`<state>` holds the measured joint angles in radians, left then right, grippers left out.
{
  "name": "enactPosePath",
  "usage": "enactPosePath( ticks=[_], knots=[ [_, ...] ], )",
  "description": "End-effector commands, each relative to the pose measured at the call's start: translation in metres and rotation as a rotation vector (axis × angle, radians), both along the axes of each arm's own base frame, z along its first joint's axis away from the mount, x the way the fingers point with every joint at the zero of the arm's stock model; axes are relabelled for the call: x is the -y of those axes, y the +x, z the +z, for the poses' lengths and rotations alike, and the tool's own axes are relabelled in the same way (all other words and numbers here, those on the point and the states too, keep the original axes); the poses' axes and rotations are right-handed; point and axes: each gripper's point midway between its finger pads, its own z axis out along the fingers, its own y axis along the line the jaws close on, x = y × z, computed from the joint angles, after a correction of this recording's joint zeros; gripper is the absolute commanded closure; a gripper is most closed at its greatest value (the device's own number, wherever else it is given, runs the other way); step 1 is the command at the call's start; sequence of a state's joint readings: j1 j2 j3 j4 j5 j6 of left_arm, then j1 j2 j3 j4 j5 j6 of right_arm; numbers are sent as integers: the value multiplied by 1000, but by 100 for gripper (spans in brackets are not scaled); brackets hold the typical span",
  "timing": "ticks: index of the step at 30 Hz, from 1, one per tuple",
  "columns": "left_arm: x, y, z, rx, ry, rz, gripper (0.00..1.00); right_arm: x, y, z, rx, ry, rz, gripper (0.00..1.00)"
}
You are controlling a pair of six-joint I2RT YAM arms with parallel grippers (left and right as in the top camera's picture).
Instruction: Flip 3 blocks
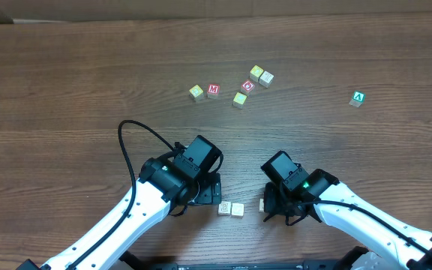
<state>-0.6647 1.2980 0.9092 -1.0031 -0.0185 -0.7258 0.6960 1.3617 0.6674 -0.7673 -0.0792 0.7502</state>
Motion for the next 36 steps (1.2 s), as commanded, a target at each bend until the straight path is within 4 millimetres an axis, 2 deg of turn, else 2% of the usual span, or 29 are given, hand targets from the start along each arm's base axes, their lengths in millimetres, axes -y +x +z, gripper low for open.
enactPosePath(
  ticks=[1,20,30,36],
  knots=[
    [0,-2,-1,-9,-6,-7,7,-5,-1,2,-1,22,24,95],
    [0,-2,-1,-8,-6,-7,6,-25,-3,6,5,123,175,95],
    [0,-2,-1,-8,-7,-6,6,-28,-10,-18,-78,104,198,96],
    [0,-1,-1,-7,-8,-6,5,-31,-11,-17,-83,123,202,96]
  ],
)
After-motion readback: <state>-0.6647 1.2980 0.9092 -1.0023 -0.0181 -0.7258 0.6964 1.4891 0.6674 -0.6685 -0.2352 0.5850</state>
